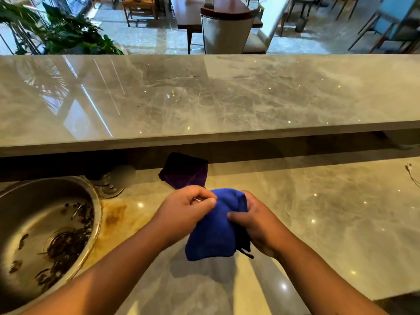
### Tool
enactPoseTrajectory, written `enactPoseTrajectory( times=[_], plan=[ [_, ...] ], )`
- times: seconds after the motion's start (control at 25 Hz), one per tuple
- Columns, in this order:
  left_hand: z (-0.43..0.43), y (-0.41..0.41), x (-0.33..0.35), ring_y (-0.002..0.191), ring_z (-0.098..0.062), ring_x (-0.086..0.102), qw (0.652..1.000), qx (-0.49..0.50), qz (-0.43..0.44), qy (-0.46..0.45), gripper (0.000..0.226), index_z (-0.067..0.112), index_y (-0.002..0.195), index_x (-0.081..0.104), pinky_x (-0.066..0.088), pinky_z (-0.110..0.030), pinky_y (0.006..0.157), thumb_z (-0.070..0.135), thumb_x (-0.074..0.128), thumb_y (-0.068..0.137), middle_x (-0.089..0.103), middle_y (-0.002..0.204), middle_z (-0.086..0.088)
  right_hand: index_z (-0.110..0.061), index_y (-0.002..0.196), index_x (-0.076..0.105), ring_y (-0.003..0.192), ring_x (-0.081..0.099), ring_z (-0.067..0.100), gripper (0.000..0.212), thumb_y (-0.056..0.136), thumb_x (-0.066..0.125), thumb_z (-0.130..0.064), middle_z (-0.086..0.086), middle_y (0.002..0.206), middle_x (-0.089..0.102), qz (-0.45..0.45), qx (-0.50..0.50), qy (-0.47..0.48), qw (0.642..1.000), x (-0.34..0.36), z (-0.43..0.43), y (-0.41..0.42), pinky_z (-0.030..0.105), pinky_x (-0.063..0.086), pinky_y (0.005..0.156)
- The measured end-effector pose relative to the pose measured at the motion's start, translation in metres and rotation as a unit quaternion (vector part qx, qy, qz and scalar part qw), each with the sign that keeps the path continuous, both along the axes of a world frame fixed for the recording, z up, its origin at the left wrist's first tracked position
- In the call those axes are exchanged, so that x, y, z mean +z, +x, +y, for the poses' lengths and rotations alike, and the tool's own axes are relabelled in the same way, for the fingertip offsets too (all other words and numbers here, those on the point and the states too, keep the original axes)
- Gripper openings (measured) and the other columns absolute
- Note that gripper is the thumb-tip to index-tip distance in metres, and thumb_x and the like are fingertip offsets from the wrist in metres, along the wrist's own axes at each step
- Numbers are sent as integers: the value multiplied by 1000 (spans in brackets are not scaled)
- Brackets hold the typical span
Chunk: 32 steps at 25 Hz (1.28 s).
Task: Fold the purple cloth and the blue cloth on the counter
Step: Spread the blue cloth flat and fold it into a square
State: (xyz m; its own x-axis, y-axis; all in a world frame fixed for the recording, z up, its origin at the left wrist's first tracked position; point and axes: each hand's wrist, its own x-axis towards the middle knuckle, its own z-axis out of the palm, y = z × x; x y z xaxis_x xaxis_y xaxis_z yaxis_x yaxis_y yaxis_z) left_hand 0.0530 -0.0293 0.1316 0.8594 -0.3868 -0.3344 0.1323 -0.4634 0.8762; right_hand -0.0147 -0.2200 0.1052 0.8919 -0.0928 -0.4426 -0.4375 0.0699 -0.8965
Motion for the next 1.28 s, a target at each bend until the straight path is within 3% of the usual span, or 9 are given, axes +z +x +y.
enactPoseTrajectory(
  times=[0.12, 0.24, 0.36, 0.48, 0.64, 0.72, 0.96, 1.12, 1.28],
  plan=[
    [-3, 14, -24, 112, -13, 66, 989, 38, 144, -4, 71, 34, 130, 61, 53, -37, 95, 66, 80, 70, 68, 125, 11, -11, 126, 66, 111, 73, 36, 43, 92, 55, 13, 19, 117, 77, 6, -27, 103, 994, 4, -26, 6, 54, 56, 99],
    [-25, 17, -43, 112, -24, 71, 952, -35, 285, -105, 45, 16, 124, 69, 54, -40, 95, 49, 68, 93, 77, 120, -6, -12, 128, 66, 108, 75, 33, 37, 97, 54, 5, 18, 118, 77, 24, -72, 167, 983, 0, -57, 18, 43, 58, 85],
    [-63, 30, -57, 93, -23, 74, 980, 57, 163, -104, 17, 11, 101, 75, 57, -35, 78, 25, 70, 95, 82, 97, -6, -27, 132, 62, 106, 73, 36, 37, 99, 60, -9, 13, 119, 76, 98, -67, 97, 988, -28, -80, 29, 51, 64, 74],
    [-90, 65, -80, 81, -21, 72, 996, 77, 36, 35, 15, 17, 87, 72, 58, -42, 77, 32, 75, 89, 78, 83, 0, -26, 134, 57, 104, 73, 39, 51, 90, 70, -4, 13, 120, 72, 146, -39, -30, 988, -56, -96, 49, 60, 63, 85],
    [-101, 98, -105, 93, -26, 70, 980, 45, -38, 189, 34, 26, 120, 59, 52, -39, 76, 35, 72, 89, 71, 93, 2, -26, 144, 42, 88, 72, 22, 67, 87, 72, -8, 3, 110, 68, 99, -36, -229, 968, -68, -100, 88, 35, 63, 64],
    [-105, 103, -116, 100, -30, 69, 972, 18, -89, 217, 51, 30, 136, 46, 55, -42, 81, 32, 69, 90, 71, 108, -3, -31, 150, 32, 94, 71, 25, 71, 91, 68, -15, 3, 111, 69, 71, 17, -355, 932, -80, -99, 98, 36, 60, 73],
    [-115, 99, -140, 111, -29, 58, 884, -167, -194, 391, 36, 30, 128, 62, 53, -45, 91, 46, 52, 97, 54, 130, -7, -21, 122, 58, 93, 65, 26, 28, 98, 53, -33, 6, 110, 67, 21, 194, -584, 788, -112, -106, 97, 40, 57, 77],
    [-114, 90, -138, 124, -26, 43, 769, -226, -318, 507, 49, 29, 129, 63, 39, -43, 99, 60, 47, 94, 46, 144, -5, -20, 102, 67, 94, 57, 25, 25, 93, 54, -40, 6, 106, 66, -59, 195, -665, 718, -122, -103, 92, 40, 47, 82],
    [-116, 91, -143, 135, -25, 44, 773, -265, -300, 493, 49, 22, 138, 57, 38, -41, 107, 51, 45, 100, 41, 157, -3, -17, 114, 64, 96, 60, 27, 33, 91, 60, -40, 9, 117, 65, -103, 229, -639, 728, -133, -96, 86, 41, 53, 79]
  ],
)
